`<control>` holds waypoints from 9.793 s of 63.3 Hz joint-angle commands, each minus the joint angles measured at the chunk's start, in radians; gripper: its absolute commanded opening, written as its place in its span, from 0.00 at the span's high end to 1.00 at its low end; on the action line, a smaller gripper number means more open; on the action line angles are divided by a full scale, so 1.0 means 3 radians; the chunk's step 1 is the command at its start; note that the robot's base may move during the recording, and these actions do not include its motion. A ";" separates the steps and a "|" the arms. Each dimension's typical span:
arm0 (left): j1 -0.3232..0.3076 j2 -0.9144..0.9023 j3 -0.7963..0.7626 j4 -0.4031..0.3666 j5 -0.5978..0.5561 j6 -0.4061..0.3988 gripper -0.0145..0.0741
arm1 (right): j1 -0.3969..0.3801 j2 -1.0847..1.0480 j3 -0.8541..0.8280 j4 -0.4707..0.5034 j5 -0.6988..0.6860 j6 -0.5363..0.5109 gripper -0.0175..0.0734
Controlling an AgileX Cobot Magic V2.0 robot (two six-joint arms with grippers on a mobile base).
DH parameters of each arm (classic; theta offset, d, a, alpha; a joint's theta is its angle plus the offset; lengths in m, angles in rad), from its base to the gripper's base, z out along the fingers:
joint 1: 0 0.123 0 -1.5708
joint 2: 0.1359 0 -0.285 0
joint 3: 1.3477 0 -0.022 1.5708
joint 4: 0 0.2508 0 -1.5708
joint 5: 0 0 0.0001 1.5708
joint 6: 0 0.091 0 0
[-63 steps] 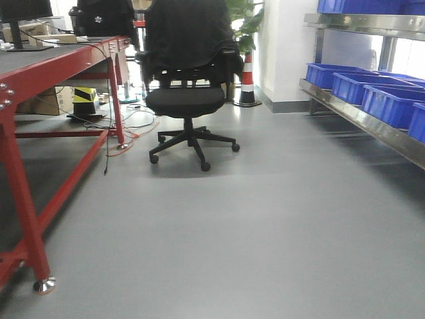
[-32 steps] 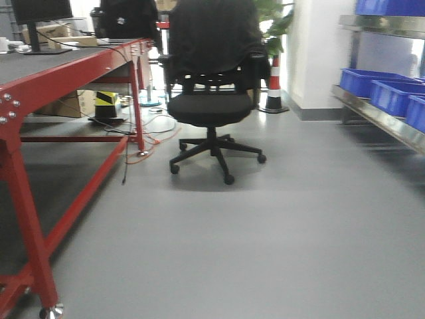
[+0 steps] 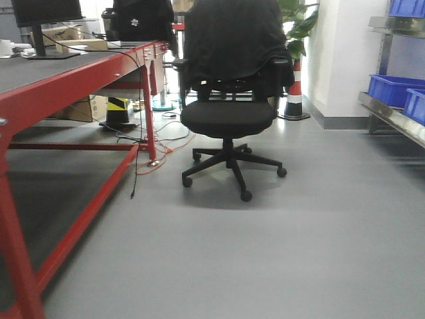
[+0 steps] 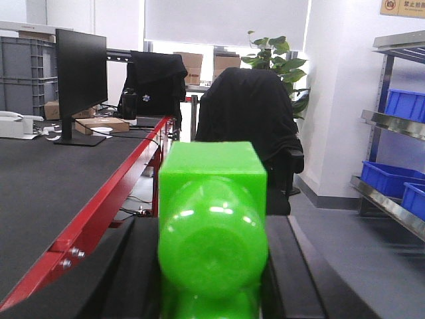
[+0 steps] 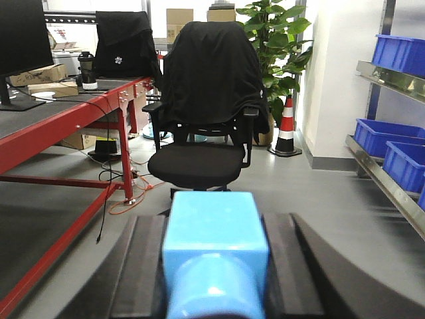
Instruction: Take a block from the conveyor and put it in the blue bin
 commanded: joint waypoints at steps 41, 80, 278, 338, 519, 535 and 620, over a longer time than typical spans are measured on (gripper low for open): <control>-0.0019 -0.0010 0.0003 -0.0006 -0.0063 -0.0016 0.96 | 0.0004 -0.0007 0.0001 -0.0006 -0.0054 -0.0019 0.99; -0.0019 -0.0010 0.0003 -0.0006 -0.0063 -0.0016 0.96 | 0.0004 -0.0007 0.0001 -0.0006 -0.0054 -0.0019 0.99; -0.0019 -0.0010 0.0003 -0.0006 -0.0063 -0.0016 0.96 | 0.0004 -0.0007 0.0001 -0.0006 -0.0054 -0.0019 0.99; -0.0019 -0.0010 0.0003 -0.0006 -0.0122 -0.0016 0.96 | 0.0004 -0.0007 0.0001 -0.0006 -0.0054 -0.0019 0.99; -0.1404 0.2135 -0.1597 -0.0953 -0.0043 0.1006 0.96 | 0.1169 0.1399 -0.1589 -0.0152 0.0218 -0.0202 0.99; -0.1213 0.1005 -0.0428 -0.1073 -0.0043 0.1006 0.96 | 0.1093 0.0454 -0.0545 -0.0145 0.0361 -0.0122 0.99; -0.1213 -0.0367 0.0565 -0.1079 -0.0086 0.1006 0.96 | 0.0605 -0.0589 0.0836 -0.0262 -0.0205 -0.0106 0.99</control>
